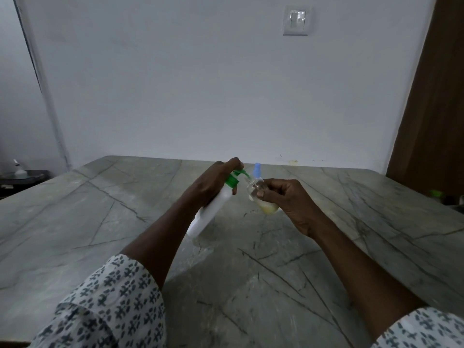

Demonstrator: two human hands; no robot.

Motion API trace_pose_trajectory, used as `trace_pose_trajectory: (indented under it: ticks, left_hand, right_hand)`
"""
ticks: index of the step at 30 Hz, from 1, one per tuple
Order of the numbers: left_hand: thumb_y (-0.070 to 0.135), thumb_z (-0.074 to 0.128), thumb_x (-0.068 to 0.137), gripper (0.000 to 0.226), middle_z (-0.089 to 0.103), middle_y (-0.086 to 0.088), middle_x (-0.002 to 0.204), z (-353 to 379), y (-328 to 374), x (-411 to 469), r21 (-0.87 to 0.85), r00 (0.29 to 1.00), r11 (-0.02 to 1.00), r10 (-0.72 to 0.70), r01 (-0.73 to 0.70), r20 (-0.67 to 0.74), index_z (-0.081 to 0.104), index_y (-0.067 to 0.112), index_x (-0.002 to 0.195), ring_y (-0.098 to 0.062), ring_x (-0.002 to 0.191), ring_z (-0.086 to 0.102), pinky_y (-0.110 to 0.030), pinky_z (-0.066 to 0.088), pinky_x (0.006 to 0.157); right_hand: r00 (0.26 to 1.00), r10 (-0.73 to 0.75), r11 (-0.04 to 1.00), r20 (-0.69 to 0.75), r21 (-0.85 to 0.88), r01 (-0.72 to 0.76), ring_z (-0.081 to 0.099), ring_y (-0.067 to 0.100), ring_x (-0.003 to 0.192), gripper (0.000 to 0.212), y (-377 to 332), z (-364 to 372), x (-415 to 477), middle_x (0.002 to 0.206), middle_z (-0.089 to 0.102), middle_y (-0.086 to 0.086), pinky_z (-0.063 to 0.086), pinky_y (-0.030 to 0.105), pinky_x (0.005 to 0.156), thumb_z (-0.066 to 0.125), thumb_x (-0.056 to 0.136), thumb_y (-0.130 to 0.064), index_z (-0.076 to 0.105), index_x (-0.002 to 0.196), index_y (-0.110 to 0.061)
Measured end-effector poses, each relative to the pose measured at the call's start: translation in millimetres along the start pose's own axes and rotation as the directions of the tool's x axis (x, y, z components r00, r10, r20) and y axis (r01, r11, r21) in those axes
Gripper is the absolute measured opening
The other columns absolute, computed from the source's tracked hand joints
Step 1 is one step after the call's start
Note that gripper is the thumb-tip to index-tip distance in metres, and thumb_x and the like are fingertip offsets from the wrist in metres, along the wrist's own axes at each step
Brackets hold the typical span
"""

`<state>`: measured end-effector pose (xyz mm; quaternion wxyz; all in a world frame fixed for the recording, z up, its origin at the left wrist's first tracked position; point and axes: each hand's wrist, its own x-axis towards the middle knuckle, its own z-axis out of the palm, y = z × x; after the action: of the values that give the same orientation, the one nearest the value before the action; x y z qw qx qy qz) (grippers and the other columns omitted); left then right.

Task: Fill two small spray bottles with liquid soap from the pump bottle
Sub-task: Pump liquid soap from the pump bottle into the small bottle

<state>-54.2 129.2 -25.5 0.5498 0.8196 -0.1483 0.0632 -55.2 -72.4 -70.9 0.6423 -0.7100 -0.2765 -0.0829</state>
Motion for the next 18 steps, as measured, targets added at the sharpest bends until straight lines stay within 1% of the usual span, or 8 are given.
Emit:
trace_pose_trajectory:
  ticks: [4,8,10,15,18]
  left_hand:
    - [0.06,0.045,0.079,0.055,0.065,-0.009,0.068,0.7,-1.5,2.0,0.013,1.0,1.0,0.003,-0.003,-0.01,0.068,0.011,0.089,-0.018,0.06,0.058,-0.03,0.046,0.065]
    - [0.068,0.044,0.078,0.07,0.066,-0.009,0.067,1.5,-1.5,3.0,0.04,1.0,0.999,0.001,-0.001,-0.009,0.071,0.005,0.094,-0.016,0.058,0.059,-0.03,0.046,0.066]
    - [0.066,0.045,0.079,0.067,0.066,-0.01,0.068,1.3,-1.5,2.9,0.035,1.0,0.999,-0.002,0.002,-0.002,0.071,0.006,0.093,-0.017,0.059,0.059,-0.03,0.047,0.065]
    - [0.053,0.047,0.078,0.046,0.064,-0.01,0.069,1.1,-1.1,2.2,0.003,1.0,1.0,0.01,-0.01,-0.016,0.065,0.011,0.084,-0.02,0.061,0.058,-0.031,0.047,0.066]
    - [0.052,0.046,0.078,0.045,0.064,-0.009,0.069,0.5,-1.4,1.9,-0.003,1.0,1.0,0.005,-0.005,-0.008,0.064,0.011,0.085,-0.018,0.06,0.057,-0.03,0.046,0.065]
  right_hand:
    - [1.0,-0.009,1.0,-0.001,0.011,0.009,0.07,0.019,0.099,0.03,-1.7,-2.3,-0.7,0.105,0.074,0.007,0.054,0.025,0.087,0.069,0.085,-0.011,0.07,0.114,-0.003]
    - [1.0,-0.025,1.0,-0.006,0.011,0.025,0.07,0.02,0.099,0.029,-2.8,-4.4,-0.4,0.105,0.074,0.008,0.054,0.025,0.087,0.068,0.085,-0.011,0.07,0.113,-0.003]
    - [1.0,-0.021,1.0,-0.007,0.016,0.021,0.07,0.02,0.099,0.029,-2.8,-3.6,-0.6,0.106,0.074,0.008,0.054,0.025,0.087,0.068,0.085,-0.011,0.07,0.114,-0.003]
    - [1.0,-0.011,1.0,-0.006,-0.001,0.011,0.07,0.019,0.1,0.031,0.2,-1.6,0.1,0.107,0.074,0.009,0.054,0.026,0.088,0.069,0.085,-0.01,0.068,0.115,-0.002]
    - [1.0,-0.007,1.0,-0.004,-0.017,0.007,0.07,0.016,0.098,0.032,0.0,-0.5,-0.1,0.107,0.074,0.008,0.053,0.023,0.084,0.069,0.085,-0.009,0.068,0.116,-0.002]
